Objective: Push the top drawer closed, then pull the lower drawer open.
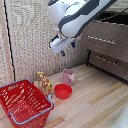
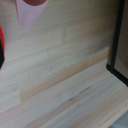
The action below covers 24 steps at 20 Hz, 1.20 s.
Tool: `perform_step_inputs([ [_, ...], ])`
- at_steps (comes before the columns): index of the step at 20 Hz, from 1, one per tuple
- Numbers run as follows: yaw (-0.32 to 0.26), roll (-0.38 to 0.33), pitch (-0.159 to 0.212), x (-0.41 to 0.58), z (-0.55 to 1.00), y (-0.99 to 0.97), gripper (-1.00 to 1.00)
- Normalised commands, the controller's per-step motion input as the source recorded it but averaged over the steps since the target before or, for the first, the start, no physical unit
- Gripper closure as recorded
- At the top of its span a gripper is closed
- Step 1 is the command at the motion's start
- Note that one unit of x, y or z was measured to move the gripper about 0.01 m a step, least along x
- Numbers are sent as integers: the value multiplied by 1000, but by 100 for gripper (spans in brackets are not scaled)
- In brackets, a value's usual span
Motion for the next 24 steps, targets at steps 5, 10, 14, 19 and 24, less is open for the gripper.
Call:
perform_step_inputs([
  [5,112,-375,39,2,27,20,-100],
  [10,112,-375,34,11,33,21,-100],
  [14,83,-375,24,152,108,61,-100],
  [19,59,-356,17,227,230,111,-100],
  [24,52,-325,1,69,309,38,-100],
])
